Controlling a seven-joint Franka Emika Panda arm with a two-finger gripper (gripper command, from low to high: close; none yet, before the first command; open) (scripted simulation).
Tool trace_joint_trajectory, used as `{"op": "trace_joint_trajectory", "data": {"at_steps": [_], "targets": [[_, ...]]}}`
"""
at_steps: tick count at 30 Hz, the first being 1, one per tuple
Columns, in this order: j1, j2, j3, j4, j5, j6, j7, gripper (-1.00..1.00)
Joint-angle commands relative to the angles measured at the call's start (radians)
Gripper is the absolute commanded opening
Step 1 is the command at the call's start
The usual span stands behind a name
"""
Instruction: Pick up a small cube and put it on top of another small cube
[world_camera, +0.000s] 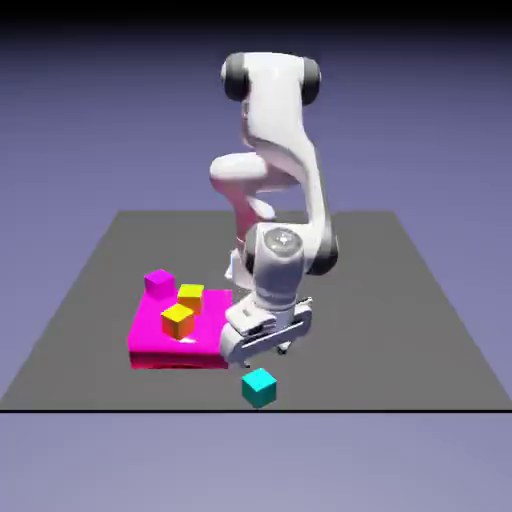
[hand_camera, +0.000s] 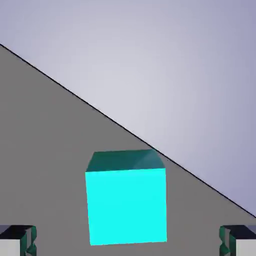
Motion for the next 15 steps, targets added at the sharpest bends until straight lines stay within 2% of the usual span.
{"op": "trace_joint_trajectory", "data": {"at_steps": [1,4,5,10,15], "targets": [[-0.008,0.036,0.006,-0.002,0.007,0.038,-0.004,0.0],[-0.03,0.142,0.025,-0.008,0.027,0.149,-0.014,0.0],[-0.03,0.142,0.025,-0.008,0.027,0.149,-0.014,-1.0],[-0.001,-0.003,-0.001,-0.002,-0.001,-0.001,0.003,-1.0],[-0.038,-0.183,-0.089,-0.104,-0.036,-0.066,0.221,-1.0]]}}
